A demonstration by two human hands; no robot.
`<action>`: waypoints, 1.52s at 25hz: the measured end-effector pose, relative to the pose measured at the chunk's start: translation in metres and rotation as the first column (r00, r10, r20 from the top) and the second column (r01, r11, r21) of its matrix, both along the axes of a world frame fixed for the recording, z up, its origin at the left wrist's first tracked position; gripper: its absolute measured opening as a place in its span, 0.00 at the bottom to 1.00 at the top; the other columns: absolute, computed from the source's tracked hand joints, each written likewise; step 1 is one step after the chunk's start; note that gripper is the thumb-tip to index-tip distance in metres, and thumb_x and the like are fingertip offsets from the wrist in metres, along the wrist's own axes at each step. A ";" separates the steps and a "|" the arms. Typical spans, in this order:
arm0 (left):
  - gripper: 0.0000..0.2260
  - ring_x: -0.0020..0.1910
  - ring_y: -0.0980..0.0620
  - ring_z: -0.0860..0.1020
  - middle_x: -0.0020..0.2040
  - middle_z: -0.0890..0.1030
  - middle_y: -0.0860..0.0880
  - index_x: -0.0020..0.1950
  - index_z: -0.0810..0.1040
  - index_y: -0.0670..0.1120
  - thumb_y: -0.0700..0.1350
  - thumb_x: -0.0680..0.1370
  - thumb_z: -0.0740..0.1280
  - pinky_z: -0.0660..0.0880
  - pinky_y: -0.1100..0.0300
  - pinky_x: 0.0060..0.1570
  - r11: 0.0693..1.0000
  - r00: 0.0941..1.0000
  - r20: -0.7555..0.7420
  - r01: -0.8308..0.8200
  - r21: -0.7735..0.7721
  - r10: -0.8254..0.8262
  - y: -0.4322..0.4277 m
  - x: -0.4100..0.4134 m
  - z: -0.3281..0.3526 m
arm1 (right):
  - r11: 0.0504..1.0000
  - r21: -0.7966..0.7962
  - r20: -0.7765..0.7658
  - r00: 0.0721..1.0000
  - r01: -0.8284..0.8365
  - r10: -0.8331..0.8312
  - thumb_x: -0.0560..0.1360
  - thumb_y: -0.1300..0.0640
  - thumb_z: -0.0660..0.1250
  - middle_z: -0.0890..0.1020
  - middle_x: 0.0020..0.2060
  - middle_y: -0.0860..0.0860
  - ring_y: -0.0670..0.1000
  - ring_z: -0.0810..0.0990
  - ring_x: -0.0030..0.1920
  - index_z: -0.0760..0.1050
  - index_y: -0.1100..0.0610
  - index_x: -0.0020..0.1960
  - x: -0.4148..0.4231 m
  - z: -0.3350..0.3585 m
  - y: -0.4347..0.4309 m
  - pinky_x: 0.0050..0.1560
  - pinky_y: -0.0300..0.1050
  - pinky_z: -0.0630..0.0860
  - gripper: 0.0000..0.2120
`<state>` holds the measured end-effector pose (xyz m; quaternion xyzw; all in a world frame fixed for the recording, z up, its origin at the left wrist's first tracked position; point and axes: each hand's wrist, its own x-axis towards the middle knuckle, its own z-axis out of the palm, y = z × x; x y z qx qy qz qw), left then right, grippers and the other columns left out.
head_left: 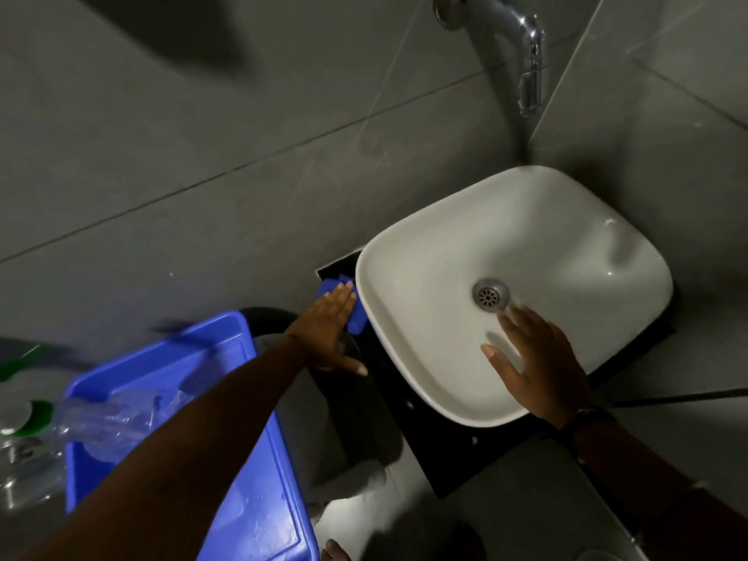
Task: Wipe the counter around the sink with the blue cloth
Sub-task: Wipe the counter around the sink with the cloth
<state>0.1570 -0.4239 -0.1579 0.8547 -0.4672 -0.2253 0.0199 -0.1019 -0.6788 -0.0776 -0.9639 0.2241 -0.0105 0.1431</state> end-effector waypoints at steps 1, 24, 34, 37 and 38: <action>0.67 0.78 0.47 0.36 0.80 0.38 0.43 0.80 0.41 0.42 0.80 0.56 0.66 0.38 0.51 0.78 1.000 1.000 -0.013 -0.017 0.000 0.017 -0.006 0.017 0.002 | 1.000 0.000 -0.007 1.000 0.006 -0.006 0.75 0.36 0.55 0.70 0.71 0.58 0.58 0.66 0.73 0.68 0.57 0.70 -0.001 -0.001 0.001 0.69 0.63 0.67 0.32; 0.68 0.73 0.46 0.23 0.74 0.23 0.46 0.74 0.25 0.46 0.83 0.56 0.61 0.18 0.58 0.66 0.945 0.911 -0.268 -0.328 -0.011 0.314 -0.043 -0.318 0.009 | 0.999 0.010 0.092 0.995 -0.050 0.049 0.73 0.34 0.53 0.70 0.72 0.55 0.56 0.65 0.74 0.70 0.54 0.69 -0.009 0.007 0.001 0.72 0.58 0.61 0.33; 0.20 0.65 0.42 0.78 0.67 0.78 0.41 0.56 0.83 0.46 0.59 0.75 0.65 0.70 0.45 0.66 0.635 0.760 0.053 -0.501 -0.588 0.648 0.015 -0.288 0.075 | 0.918 0.045 0.152 0.911 -0.395 0.384 0.76 0.43 0.56 0.71 0.68 0.57 0.62 0.73 0.66 0.72 0.56 0.64 -0.140 -0.044 0.067 0.68 0.50 0.61 0.23; 0.29 0.76 0.43 0.64 0.76 0.68 0.41 0.70 0.72 0.44 0.63 0.77 0.62 0.58 0.42 0.75 0.631 0.749 0.034 -0.531 -0.566 0.662 -0.040 -0.235 0.110 | 0.906 0.054 -0.054 0.904 -0.421 0.423 0.73 0.35 0.55 0.60 0.76 0.61 0.61 0.57 0.76 0.57 0.60 0.75 -0.110 -0.063 0.105 0.73 0.56 0.48 0.39; 0.35 0.79 0.44 0.56 0.79 0.60 0.41 0.76 0.64 0.44 0.66 0.77 0.60 0.50 0.44 0.78 0.679 0.777 0.022 -0.535 -0.502 0.629 -0.065 -0.223 0.116 | 0.902 0.058 -0.098 0.897 -0.427 0.431 0.72 0.33 0.52 0.55 0.77 0.62 0.61 0.53 0.77 0.51 0.61 0.76 -0.099 -0.065 0.114 0.74 0.59 0.46 0.43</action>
